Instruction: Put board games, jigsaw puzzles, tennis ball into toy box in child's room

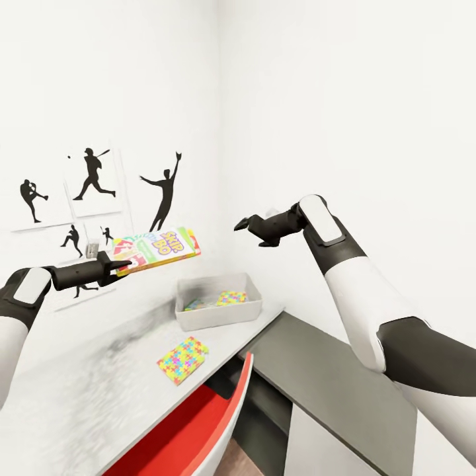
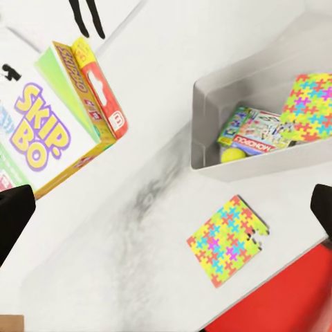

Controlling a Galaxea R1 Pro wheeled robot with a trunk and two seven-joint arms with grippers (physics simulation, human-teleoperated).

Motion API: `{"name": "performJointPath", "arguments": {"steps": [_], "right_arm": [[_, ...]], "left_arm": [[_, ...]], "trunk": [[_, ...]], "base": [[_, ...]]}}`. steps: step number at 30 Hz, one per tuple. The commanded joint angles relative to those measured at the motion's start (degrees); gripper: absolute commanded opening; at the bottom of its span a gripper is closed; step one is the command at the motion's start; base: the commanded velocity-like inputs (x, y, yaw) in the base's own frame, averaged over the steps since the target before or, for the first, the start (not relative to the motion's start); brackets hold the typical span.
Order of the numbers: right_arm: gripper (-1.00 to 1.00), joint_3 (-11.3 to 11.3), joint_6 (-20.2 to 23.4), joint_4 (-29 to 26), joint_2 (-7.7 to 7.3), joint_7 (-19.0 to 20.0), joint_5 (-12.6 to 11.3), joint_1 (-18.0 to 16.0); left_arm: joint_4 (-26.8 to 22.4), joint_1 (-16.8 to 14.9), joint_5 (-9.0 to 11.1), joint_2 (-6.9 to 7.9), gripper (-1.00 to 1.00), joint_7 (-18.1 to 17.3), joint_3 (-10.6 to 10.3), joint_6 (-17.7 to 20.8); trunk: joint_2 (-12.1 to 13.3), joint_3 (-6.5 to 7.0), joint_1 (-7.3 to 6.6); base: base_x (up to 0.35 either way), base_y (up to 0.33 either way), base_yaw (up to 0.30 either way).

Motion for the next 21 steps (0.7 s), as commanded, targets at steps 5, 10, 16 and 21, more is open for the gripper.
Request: {"name": "performJointPath", "arguments": {"steps": [5,10,16,21], "right_arm": [[1.0,-0.18,0.01,-0.08,-0.02,-0.61,-0.59,-0.02],[1.0,-1.67,0.01,-0.38,-0.04,-0.65,-0.59,-0.02],[1.0,-2.23,0.01,-0.44,-0.1,-0.67,-0.59,0.04],[1.0,-2.28,0.01,-0.47,-0.04,-0.68,-0.59,0.06]], "left_arm": [[0.02,-0.04,-0.11,-0.03,-1.0,-0.48,0.31,0.33],[0.02,-0.04,-0.13,-0.03,-1.0,-0.48,0.33,0.33],[0.02,-0.04,-0.13,-0.03,-1.0,-0.47,0.27,0.33],[0.02,-0.04,-0.14,-0.03,-1.0,-0.48,0.26,0.33]], "trunk": [[-0.05,-0.03,0.03],[-0.05,-0.03,0.03],[-0.05,-0.03,0.03],[-0.05,-0.03,0.03]], "base": [[0.081,-0.067,0.055],[0.161,-0.184,0.007],[0.216,-0.035,0.001],[0.205,0.01,0.0]]}}
